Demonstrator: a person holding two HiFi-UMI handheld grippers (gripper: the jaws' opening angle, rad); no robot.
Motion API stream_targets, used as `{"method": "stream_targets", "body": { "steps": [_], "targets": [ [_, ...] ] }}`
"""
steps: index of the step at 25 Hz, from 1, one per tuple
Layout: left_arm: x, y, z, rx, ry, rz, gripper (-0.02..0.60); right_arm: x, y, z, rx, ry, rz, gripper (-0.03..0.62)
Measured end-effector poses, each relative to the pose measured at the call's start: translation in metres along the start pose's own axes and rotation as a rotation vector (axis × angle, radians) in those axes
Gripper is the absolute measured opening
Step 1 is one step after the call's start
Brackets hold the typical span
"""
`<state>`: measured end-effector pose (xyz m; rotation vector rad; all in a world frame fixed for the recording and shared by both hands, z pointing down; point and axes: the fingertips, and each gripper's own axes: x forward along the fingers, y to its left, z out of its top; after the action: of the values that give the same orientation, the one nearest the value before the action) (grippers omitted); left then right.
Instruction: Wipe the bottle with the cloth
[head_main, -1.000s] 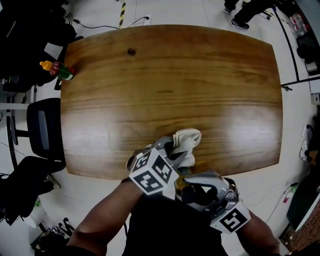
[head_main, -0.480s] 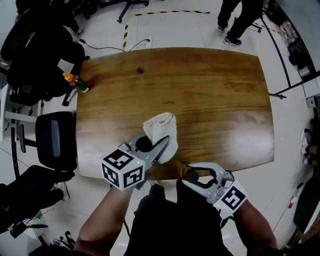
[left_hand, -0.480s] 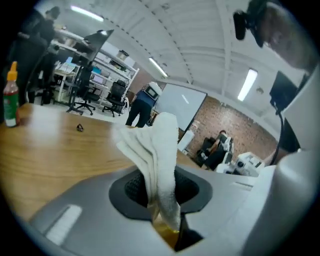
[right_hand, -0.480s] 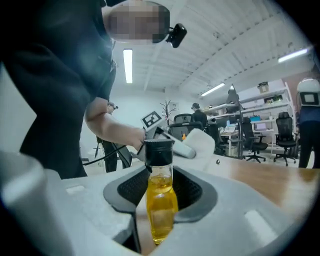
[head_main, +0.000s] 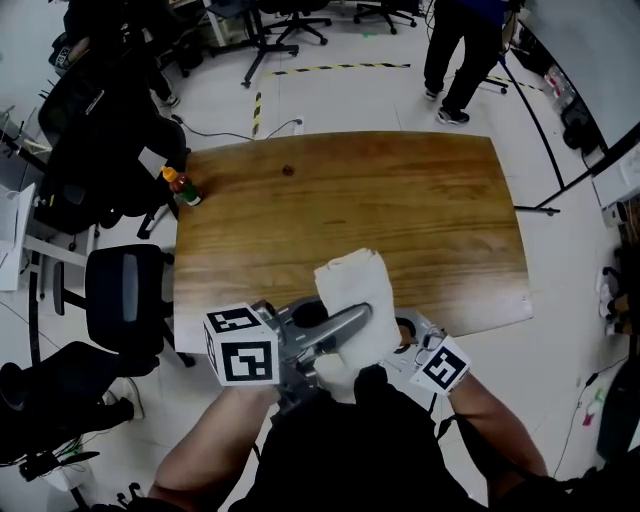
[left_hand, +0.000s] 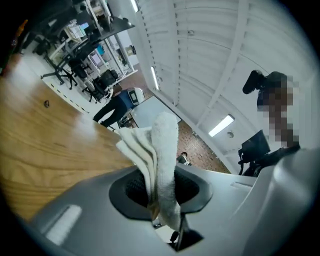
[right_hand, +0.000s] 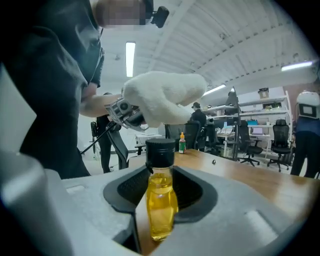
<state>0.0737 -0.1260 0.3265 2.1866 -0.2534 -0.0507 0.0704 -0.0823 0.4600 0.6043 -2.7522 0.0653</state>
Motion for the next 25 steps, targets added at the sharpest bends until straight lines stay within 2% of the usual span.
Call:
{"method": "stream_targets", "body": {
  "steps": [4, 6, 9, 17, 22, 25],
  "targets": [
    [0.021, -0.004, -0.033, -0.086, 0.061, -0.025, 0.103, -0.001, 0.000, 0.001, -0.010, -0.009, 0.006, 0.132],
    [0.027, 0.006, -0.049, -0.080, 0.095, 0.031, 0.103, -0.001, 0.001, 0.001, -0.018, -0.007, 0.014, 0.132],
    [0.026, 0.025, -0.065, -0.004, 0.159, 0.158, 0.101, -0.002, 0.002, 0.001, -0.029, -0.004, 0.024, 0.132],
    [0.014, 0.037, -0.068, -0.063, 0.124, 0.192, 0.101, -0.003, 0.001, 0.001, -0.045, -0.006, 0.060, 0.132],
    [0.005, 0.037, -0.067, -0.009, 0.137, 0.246, 0.101, -0.003, -0.001, 0.003, -0.024, -0.017, 0.076, 0.132],
    [-0.005, 0.037, -0.070, -0.005, 0.146, 0.287, 0.101, -0.003, -0.001, 0.002, -0.029, -0.014, 0.090, 0.132]
  ]
}}
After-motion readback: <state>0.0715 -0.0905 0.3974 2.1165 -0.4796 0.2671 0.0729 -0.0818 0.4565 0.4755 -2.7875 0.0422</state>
